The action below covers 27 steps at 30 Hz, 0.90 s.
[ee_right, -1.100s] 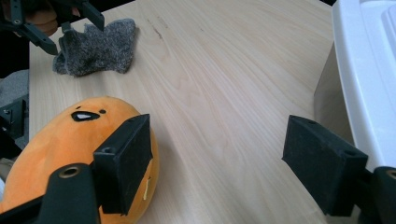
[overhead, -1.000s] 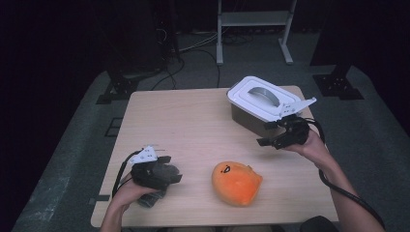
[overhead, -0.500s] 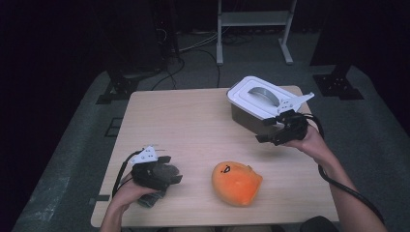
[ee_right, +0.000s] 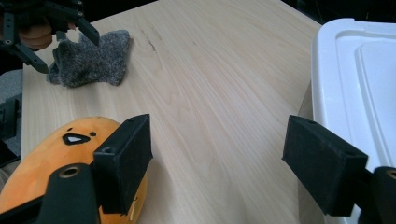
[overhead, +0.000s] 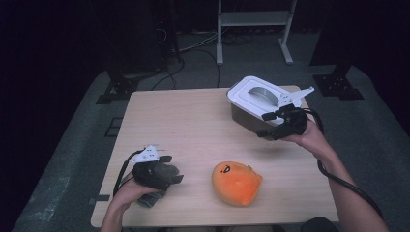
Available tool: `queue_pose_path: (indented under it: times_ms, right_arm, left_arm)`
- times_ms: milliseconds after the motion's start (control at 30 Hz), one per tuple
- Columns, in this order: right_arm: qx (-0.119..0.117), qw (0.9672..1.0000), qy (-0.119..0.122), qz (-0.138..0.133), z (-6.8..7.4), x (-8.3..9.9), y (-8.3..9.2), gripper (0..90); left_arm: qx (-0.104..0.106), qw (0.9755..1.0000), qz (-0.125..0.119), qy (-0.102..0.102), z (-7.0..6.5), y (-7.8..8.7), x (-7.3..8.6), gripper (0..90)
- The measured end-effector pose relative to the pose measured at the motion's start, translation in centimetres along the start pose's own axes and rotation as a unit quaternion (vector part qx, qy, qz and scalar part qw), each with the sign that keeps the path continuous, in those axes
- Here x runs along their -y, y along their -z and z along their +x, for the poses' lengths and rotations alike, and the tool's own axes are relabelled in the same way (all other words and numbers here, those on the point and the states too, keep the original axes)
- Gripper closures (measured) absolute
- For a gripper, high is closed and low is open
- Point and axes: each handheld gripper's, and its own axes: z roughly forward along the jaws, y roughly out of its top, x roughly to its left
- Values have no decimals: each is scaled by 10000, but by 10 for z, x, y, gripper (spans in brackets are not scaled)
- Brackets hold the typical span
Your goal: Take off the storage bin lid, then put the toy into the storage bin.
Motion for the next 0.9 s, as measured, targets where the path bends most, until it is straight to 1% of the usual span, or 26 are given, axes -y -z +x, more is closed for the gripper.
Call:
queue_pose_path:
  times_ms: [167,300,500,667,900]
  right_arm:
    - [-14,10000,17,-21,-2,-4,0,225]
    - [-23,10000,39,34,-4,-6,-3,225]
    - [-21,10000,31,27,-6,-8,-4,225]
    - [4,10000,41,34,-12,-14,-4,225]
    - [106,9999,22,58,-22,-23,0,225]
  left_arm:
    - [-7,10000,-28,31,-1,1,1,95]
    - [-4,10000,7,20,-1,0,0,93]
    - [9,10000,23,26,-1,-1,1,92]
    - [7,10000,63,9,-1,-2,1,92]
    - [46,10000,28,-10,-2,-3,0,92]
